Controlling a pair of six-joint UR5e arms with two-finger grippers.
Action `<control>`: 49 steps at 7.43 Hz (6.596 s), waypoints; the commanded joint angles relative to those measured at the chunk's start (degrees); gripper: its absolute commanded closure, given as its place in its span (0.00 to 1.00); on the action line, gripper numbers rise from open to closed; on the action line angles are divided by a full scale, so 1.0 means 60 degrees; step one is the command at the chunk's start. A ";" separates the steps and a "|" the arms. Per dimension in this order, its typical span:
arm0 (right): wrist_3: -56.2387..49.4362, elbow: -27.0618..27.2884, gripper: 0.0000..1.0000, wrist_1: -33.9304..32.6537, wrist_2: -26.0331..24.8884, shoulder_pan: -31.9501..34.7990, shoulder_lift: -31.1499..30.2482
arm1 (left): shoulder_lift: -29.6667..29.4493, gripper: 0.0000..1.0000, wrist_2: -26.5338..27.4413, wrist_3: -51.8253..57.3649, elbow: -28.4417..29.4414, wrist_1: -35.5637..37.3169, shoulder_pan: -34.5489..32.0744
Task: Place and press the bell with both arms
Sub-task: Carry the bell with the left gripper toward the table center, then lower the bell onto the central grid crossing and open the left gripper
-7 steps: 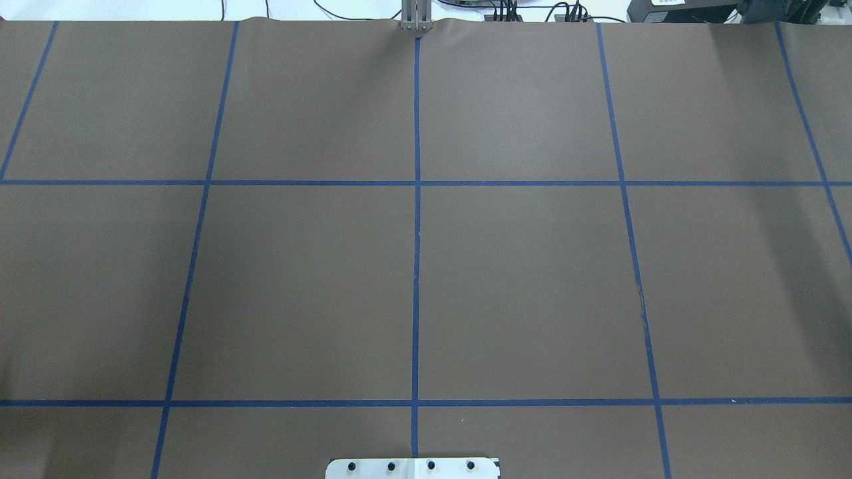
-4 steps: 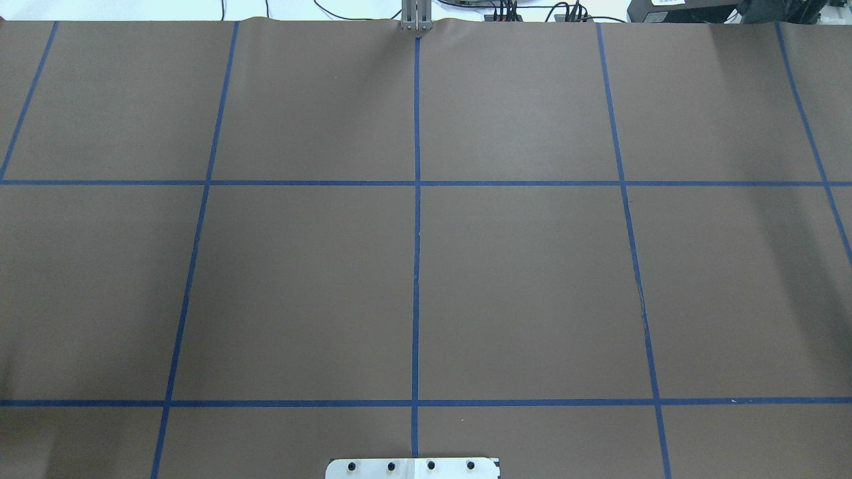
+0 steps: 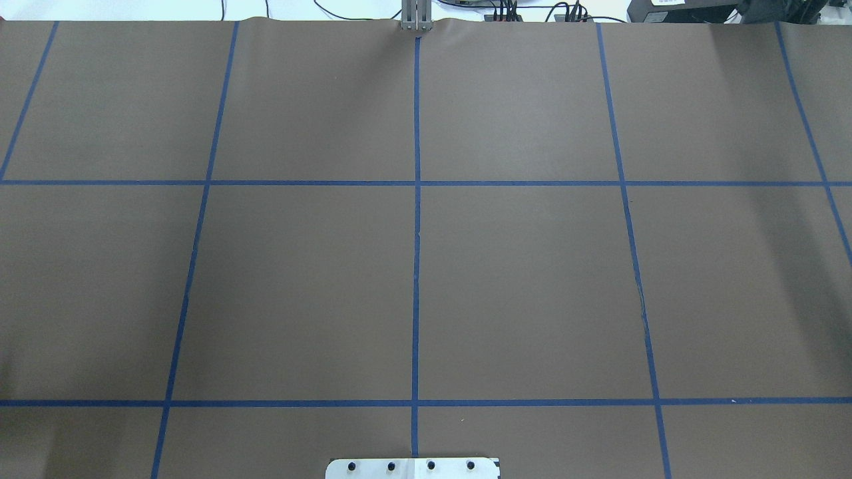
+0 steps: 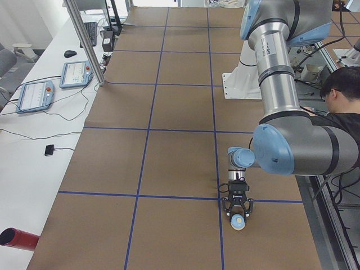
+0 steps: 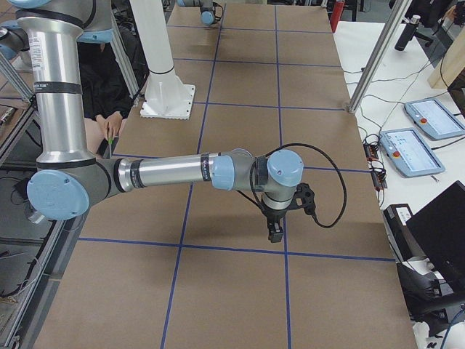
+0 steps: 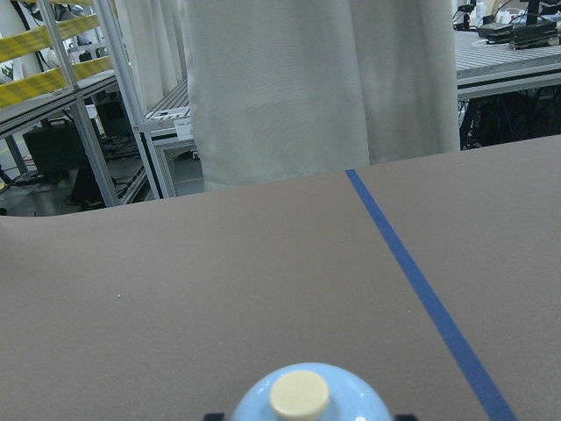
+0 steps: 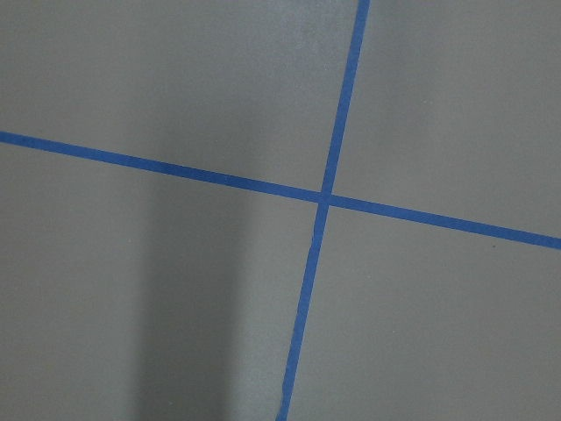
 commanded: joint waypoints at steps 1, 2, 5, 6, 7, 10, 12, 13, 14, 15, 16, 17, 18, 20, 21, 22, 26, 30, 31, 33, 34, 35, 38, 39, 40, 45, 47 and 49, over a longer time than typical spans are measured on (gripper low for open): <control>0.0000 0.0015 0.01 -0.0011 0.0000 0.0024 -0.0009 | 0.0497 1.00 0.0001 0.0135 -0.0404 0.0028 -0.0125; 0.0000 0.0016 0.01 -0.0011 0.0000 0.0024 -0.0023 | 0.1023 1.00 0.0001 0.0687 -0.1132 0.0042 -0.0169; 0.0000 0.0001 0.00 -0.0011 0.0000 0.0024 -0.0053 | 0.1073 1.00 0.0029 0.3828 -0.2658 0.1137 -0.2327; 0.0000 0.0001 0.00 -0.0011 0.0000 0.0024 -0.0053 | 0.0680 1.00 0.0131 0.4988 -0.2866 0.1155 -0.3193; 0.0000 0.0001 0.00 -0.0011 0.0014 0.0024 -0.0053 | -0.0078 1.00 0.0683 0.6377 -0.2883 0.1257 -0.4333; 0.0000 -0.0028 0.01 -0.0011 0.0029 0.0024 -0.0038 | -0.3711 1.00 0.1392 1.0104 -0.2708 0.3071 -0.6424; 0.0000 -0.0014 0.00 -0.0011 0.0131 0.0024 -0.0024 | -0.5757 1.00 0.2017 1.1949 -0.2488 0.3075 -0.6424; 0.0000 0.0001 0.00 -0.0011 0.0161 0.0010 -0.0009 | -0.7045 1.00 0.2254 1.2537 -0.2284 0.3046 -0.6323; 0.0000 -0.0028 0.00 -0.0011 0.0147 0.0010 -0.0009 | -0.8450 1.00 0.2256 1.3181 -0.1746 0.3045 -0.6133; 0.0000 -0.0014 0.00 -0.0011 0.0161 0.0010 -0.0009 | -0.9349 1.00 0.2532 1.3449 -0.1146 0.2929 -0.5653; 0.0000 0.0001 0.00 -0.0011 0.0176 0.0010 0.0006 | -1.0155 1.00 0.2651 1.3843 -0.0560 0.2290 -0.5518; 0.0015 0.0015 0.01 -0.0011 0.0176 0.0010 0.0006 | -1.0816 1.00 0.2666 1.4456 0.0055 0.1588 -0.5415; 0.0000 0.0016 0.00 -0.0011 0.0161 0.0010 0.0020 | -1.0968 1.00 0.2812 1.4810 0.0439 0.0565 -0.5283; 0.0000 0.0016 0.00 -0.0011 0.0176 0.0010 0.0020 | -1.0984 1.00 0.3310 1.5965 0.1609 -0.3234 -0.4830; 0.0000 0.0030 0.00 -0.0011 0.0176 0.0010 0.0020 | -1.0969 1.00 0.3311 1.6551 0.1774 -0.4689 -0.4770; 0.0000 0.0074 0.00 -0.0026 0.0161 0.0010 0.0020 | -1.0998 1.00 0.3311 1.6658 0.1775 -0.5095 -0.4537; 0.0000 0.0191 0.00 -0.0026 0.0161 0.0010 0.0006 | -1.1876 1.00 0.4216 1.6659 0.3277 -0.6671 -0.3628; 0.0015 0.0541 0.00 -0.0026 0.0030 -0.0048 0.0136 | -1.3089 1.00 0.4554 1.6659 0.5227 -0.7179 -0.3495; 0.0000 0.0760 0.00 -0.0026 0.0073 -0.0063 0.0210 | -1.3267 1.00 0.4556 1.6659 0.5464 -0.7208 -0.3495; 0.0015 0.0922 0.00 -0.0011 0.0683 -0.0093 0.0211 | -1.3342 1.00 0.4556 1.6921 0.5730 -0.7209 -0.3495; 0.0015 0.0953 0.00 -0.0011 0.0775 -0.0165 0.0240 | -1.3342 1.00 0.4556 1.7184 0.5876 -0.7209 -0.3495; 0.0015 0.0968 0.00 -0.0011 0.0805 -0.0195 0.0284 | -1.3342 1.00 0.4556 1.7216 0.5979 -0.7194 -0.3495; 0.0015 0.0982 0.01 0.0003 0.0879 -0.0195 0.0269 | -1.3342 1.00 0.4877 1.7275 0.6243 -0.7194 -0.3364; 0.0015 0.1026 0.00 0.0004 0.0893 -0.0195 0.0284 | -1.3357 1.00 0.4878 1.7275 0.6243 -0.7194 -0.3348; 0.0015 0.1041 0.00 0.0004 0.0894 -0.0195 0.0284 | -1.3357 1.00 0.4878 1.7275 0.6243 -0.7194 -0.3348; 0.0015 0.1114 0.00 -0.0011 0.0894 -0.0195 0.0299 | -1.3503 0.60 0.4879 1.7275 0.6273 -0.7165 -0.3129; 0.0015 0.1114 0.01 -0.0011 0.0908 -0.0195 0.0299 | -1.3503 0.11 0.4893 1.7275 0.6273 -0.7150 -0.3099; 0.0015 0.1143 0.01 -0.0011 0.0908 -0.0195 0.0299 | -1.3518 0.01 0.4879 1.7333 0.6244 -0.7165 -0.3099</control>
